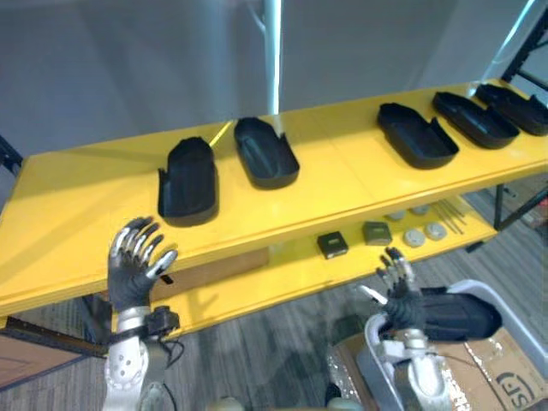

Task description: Walk over and take plastic housings, then place them on the shelf

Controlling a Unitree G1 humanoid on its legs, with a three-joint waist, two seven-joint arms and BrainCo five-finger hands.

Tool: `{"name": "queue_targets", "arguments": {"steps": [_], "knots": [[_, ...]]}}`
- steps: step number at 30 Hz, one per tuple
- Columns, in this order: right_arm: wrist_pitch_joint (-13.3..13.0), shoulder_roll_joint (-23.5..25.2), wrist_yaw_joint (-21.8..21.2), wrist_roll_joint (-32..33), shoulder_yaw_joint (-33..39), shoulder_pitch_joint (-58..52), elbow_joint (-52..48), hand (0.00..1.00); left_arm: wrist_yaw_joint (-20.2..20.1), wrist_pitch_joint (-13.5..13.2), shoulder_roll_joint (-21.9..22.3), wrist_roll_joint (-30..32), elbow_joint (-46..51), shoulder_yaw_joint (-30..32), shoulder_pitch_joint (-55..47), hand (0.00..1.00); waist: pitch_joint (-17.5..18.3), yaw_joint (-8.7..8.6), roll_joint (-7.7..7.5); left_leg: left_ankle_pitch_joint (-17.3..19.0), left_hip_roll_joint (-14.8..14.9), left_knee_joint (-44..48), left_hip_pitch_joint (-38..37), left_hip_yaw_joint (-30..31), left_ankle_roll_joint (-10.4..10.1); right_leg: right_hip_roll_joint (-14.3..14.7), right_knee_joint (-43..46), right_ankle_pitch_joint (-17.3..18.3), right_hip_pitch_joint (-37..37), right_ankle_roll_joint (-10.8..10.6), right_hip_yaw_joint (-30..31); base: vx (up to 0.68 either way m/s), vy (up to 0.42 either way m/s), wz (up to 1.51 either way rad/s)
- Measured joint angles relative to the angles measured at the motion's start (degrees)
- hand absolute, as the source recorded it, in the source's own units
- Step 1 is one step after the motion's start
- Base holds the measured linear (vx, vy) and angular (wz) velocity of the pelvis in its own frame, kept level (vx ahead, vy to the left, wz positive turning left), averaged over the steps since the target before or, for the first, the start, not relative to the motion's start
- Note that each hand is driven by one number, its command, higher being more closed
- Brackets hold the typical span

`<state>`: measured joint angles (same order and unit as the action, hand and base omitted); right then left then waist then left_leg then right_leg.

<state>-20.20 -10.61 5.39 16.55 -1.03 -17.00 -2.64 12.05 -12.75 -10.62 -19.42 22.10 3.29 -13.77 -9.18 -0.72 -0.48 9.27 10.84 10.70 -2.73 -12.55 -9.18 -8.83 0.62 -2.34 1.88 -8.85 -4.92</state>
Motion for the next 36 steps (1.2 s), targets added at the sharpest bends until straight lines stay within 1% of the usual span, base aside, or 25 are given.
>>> {"name": "queue_targets", "arguments": {"steps": [4, 8, 10, 11, 13, 15, 18, 20, 21, 25, 26, 27, 29, 31, 32, 34, 36], "knots": [[0.2, -0.7, 0.2, 1.2, 2.0, 0.1, 0.7, 0.00, -2.1, 0.6, -0.1, 1.7, 0.0, -0.4, 3.3, 1.00, -0.2, -0.52, 0.04, 1.1, 0.5, 1.9, 1.1, -0.8, 0.0, 0.2, 0.6, 0.0, -1.1, 0.0, 0.9, 0.00, 0.019, -0.13], [0.4, -0.8, -0.9, 0.8, 1.9, 0.0, 0.7, 0.00, -2.2, 1.6, -0.4, 2.2, -1.0, -0.8, 4.7, 1.00, -0.3, -0.27, -0.07, 1.3, 0.6, 2.0, 1.3, -2.0, 0.1, 0.3, 0.9, 0.0, -2.1, 0.0, 1.9, 0.00, 0.014, -0.11], [0.5, -0.9, -1.7, 0.8, 1.8, 0.1, 0.7, 0.00, -2.1, 2.5, -1.3, 2.3, -1.4, -1.0, 5.1, 1.00, -0.4, -0.34, -0.06, 1.5, 0.6, 2.4, 2.0, -2.1, 0.0, 0.2, 1.0, -0.2, -2.8, 0.0, 2.0, 0.00, 0.015, -0.07], [0.8, -1.1, -1.8, 0.8, 1.8, 0.1, 0.7, 0.00, -2.0, 3.2, -2.6, 2.3, -2.5, -1.5, 5.8, 1.00, -0.6, -0.39, -0.04, 1.8, 0.7, 2.9, 2.1, -2.2, 0.0, 0.3, 1.1, -0.2, -2.8, 0.0, 2.1, 0.00, 0.021, -0.07], [1.2, -1.4, -1.8, 0.8, 1.8, 0.4, 0.7, 0.00, -1.0, 4.6, -3.3, 2.6, -4.4, -1.6, 6.7, 1.00, -0.7, -0.43, -0.11, 2.0, 0.7, 3.3, 2.0, -2.4, 0.1, 0.2, 1.2, -0.2, -2.8, 0.0, 2.3, 0.00, 0.027, -0.07], [1.8, -1.6, -2.3, 0.9, 1.8, 0.6, 0.7, 0.00, 0.2, 6.7, -4.4, 2.7, -6.3, -1.7, 7.7, 1.00, -0.8, -0.45, -0.26, 2.5, 0.7, 3.9, 1.9, -2.7, 0.2, 0.1, 1.6, -0.2, -2.8, 0.0, 2.5, -0.01, 0.033, -0.08], [2.1, -1.7, -3.3, 0.9, 1.8, 0.7, 0.7, 0.00, 1.3, 8.6, -4.9, 4.2, -8.1, -1.6, 8.2, 1.00, -1.4, -0.44, -0.56, 3.3, 0.7, 4.5, 2.0, -3.5, 0.4, 0.0, 1.7, -0.3, -2.9, -0.1, 3.3, -0.04, 0.036, -0.12], [2.1, -1.9, -3.5, 0.9, 1.8, 0.6, 0.7, 0.00, 1.4, 9.3, -4.9, 4.2, -9.3, -1.8, 8.6, 1.00, -1.6, -0.62, -0.39, 4.0, 0.9, 5.9, 2.7, -3.5, 0.6, 0.0, 1.7, -0.3, -3.0, -0.1, 3.4, -0.03, 0.042, -0.06], [2.1, -1.9, -3.8, 0.9, 1.7, 0.6, 0.8, 0.00, 1.4, 9.5, -4.9, 4.0, -11.7, -1.8, 9.7, 1.00, -1.7, -0.79, -0.43, 4.3, 0.9, 6.4, 2.9, -3.6, 0.6, -0.1, 1.8, -0.3, -3.1, -0.2, 3.6, -0.02, 0.055, -0.04], [2.1, -2.4, -4.6, 1.1, 1.4, 1.8, 1.3, 0.00, 2.0, 9.4, -5.0, 2.8, -18.9, -1.8, 14.0, 1.00, -2.1, -1.47, -0.73, 5.0, 1.2, 7.8, 3.3, -3.9, 0.6, 0.1, 2.2, -0.3, -3.4, -0.2, 4.0, -0.01, 0.042, -0.06], [2.1, -2.6, -4.7, 1.1, 1.4, 2.5, 1.4, 0.00, 2.5, 9.3, -5.3, 1.7, -20.6, -1.7, 15.3, 1.00, -2.2, -1.66, -0.80, 5.0, 1.3, 8.0, 3.8, -4.0, 0.6, 0.1, 2.6, -0.3, -4.2, -0.2, 4.3, -0.03, 0.030, -0.13], [2.1, -2.9, -5.1, 1.1, 1.4, 3.4, 1.7, 0.00, 3.1, 9.1, -6.0, 1.6, -22.7, -1.7, 16.8, 1.00, -2.4, -1.74, -1.02, 5.0, 1.3, 8.2, 3.9, -4.6, 0.6, 0.1, 3.0, -0.4, -5.0, -0.2, 5.0, -0.03, 0.032, -0.21], [2.1, -3.7, -5.4, 1.2, 1.2, 4.4, 2.3, 0.00, 3.5, 8.9, -7.3, 1.2, -25.6, -1.7, 18.9, 1.00, -3.1, -1.84, -1.00, 5.0, 1.5, 8.4, 3.8, -5.2, 0.6, 0.3, 3.0, -0.6, -5.0, -0.2, 5.5, -0.04, 0.022, -0.16], [2.1, -4.6, -5.5, 1.2, 0.9, 4.5, 2.7, 0.00, 4.1, 7.5, -7.5, 1.2, -27.1, -1.6, 21.0, 1.00, -3.8, -2.01, -1.00, 5.0, 1.5, 8.4, 3.9, -5.3, 0.5, 0.3, 3.0, -0.7, -5.1, -0.2, 5.6, -0.02, 0.010, -0.02], [2.1, -4.7, -5.5, 1.2, 0.7, 4.5, 3.0, 0.00, 4.2, 7.3, -7.5, 1.2, -27.4, -1.6, 21.4, 1.00, -3.8, -2.03, -1.00, 5.0, 1.6, 8.5, 3.9, -5.4, 0.5, 0.4, 3.0, -0.7, -5.2, -0.2, 5.7, -0.01, 0.026, -0.06], [2.1, -4.8, -5.7, 1.2, 0.4, 4.6, 3.5, 0.00, 4.3, 6.3, -8.0, -0.4, -29.4, -1.6, 22.8, 1.00, -3.8, -1.98, -0.98, 5.1, 1.7, 8.5, 4.1, -5.9, 0.6, 0.5, 3.1, -0.8, -5.8, -0.2, 6.5, -0.01, 0.027, -0.11], [2.1, -4.9, -5.8, 1.2, 0.2, 4.9, 3.5, 0.00, 4.3, 5.8, -8.9, -0.7, -32.8, -1.6, 24.0, 1.00, -4.0, -2.53, -0.88, 5.3, 1.8, 8.8, 4.1, -6.0, 0.5, 0.6, 3.1, -0.8, -5.8, -0.2, 6.7, 0.00, 0.026, -0.06]]}}
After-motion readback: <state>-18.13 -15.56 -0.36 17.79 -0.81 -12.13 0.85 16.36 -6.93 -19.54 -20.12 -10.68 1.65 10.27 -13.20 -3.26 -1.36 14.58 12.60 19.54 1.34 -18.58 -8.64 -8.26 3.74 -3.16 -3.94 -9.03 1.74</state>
